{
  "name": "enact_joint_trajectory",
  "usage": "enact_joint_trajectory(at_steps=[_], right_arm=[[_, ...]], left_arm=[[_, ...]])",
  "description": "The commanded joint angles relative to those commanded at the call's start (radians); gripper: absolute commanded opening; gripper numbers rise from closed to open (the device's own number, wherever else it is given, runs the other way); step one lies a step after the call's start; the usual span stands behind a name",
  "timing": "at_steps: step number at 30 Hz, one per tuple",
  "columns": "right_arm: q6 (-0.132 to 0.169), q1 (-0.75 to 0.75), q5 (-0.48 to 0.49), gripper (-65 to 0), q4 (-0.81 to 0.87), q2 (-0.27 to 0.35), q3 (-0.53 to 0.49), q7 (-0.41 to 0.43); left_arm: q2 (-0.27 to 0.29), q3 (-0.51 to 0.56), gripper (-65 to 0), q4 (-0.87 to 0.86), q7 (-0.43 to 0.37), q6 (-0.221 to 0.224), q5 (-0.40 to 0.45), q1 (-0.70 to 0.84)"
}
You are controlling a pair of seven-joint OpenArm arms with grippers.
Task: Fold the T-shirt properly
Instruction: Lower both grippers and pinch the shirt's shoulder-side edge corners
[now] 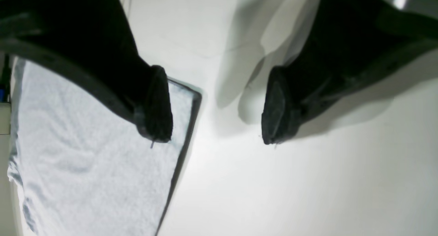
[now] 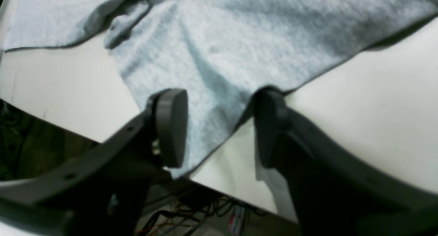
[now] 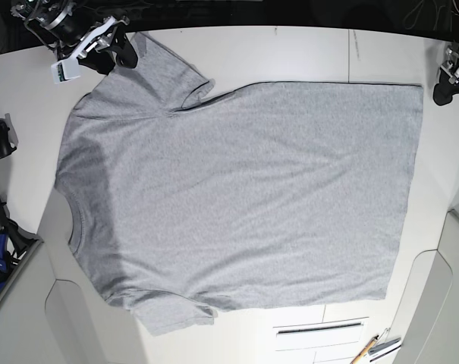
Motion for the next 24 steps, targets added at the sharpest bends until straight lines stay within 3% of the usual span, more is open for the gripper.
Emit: enact_joint_trajectory(at_steps=[8, 15, 24], right_arm=[[0.000, -0.001, 0.001, -33.3, 0.000, -0.023, 0.000, -0.001], [0.000, 0.000, 0.002, -33.3, 0.000, -0.025, 0.000, 0.000], [0.000, 0.008, 0.011, -33.3, 0.000, -0.029, 0.000, 0.000]], left_arm=[[0.000, 0.145, -19.8, 0.025, 0.018, 0.000, 0.056, 0.000], [0.001, 0.156, -19.8, 0.048, 0.166, 0.000, 0.012, 0.000], [0.003, 0.188, -19.9, 0.121, 0.171, 0.000, 0.007, 0.000]])
